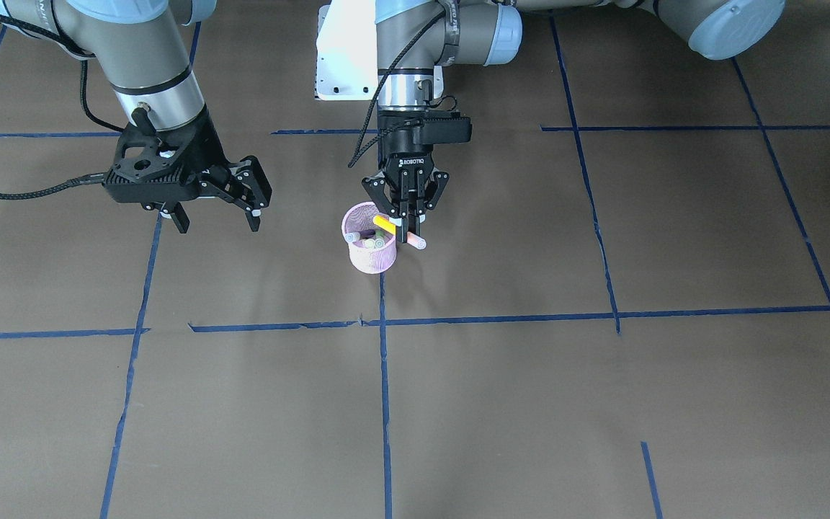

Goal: Collect pens into pen holder
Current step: 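Lift the orange marker with the left gripper and lower it into the pink cup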

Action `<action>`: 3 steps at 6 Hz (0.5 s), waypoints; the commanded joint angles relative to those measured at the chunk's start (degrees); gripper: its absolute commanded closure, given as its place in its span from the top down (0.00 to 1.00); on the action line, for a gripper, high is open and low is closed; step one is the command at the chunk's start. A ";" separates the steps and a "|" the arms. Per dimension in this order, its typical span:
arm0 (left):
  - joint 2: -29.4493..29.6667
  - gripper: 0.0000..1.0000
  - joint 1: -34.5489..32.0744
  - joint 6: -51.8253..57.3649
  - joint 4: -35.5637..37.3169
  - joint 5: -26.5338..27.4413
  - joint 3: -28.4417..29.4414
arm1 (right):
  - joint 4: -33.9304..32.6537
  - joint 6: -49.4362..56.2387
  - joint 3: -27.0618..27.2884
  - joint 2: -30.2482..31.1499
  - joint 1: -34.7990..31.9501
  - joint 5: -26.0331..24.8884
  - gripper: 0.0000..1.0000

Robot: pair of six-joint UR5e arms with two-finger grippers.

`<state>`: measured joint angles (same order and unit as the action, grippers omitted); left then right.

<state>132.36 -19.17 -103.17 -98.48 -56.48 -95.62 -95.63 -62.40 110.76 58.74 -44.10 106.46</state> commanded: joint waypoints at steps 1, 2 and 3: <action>0.09 0.50 0.89 1.73 -0.05 -0.21 0.08 | 0.00 0.00 -0.01 0.23 0.07 -0.12 1.00; 0.09 0.72 1.07 4.18 -0.14 -0.73 -0.53 | 0.00 0.00 0.07 0.23 0.07 -0.20 1.00; -0.17 0.93 0.98 10.99 0.56 -3.00 -3.05 | 0.00 0.09 -0.10 0.14 0.07 0.14 1.00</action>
<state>132.37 -18.22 -97.46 -98.38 -57.80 -96.80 -95.63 -62.38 110.76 58.95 -44.04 106.38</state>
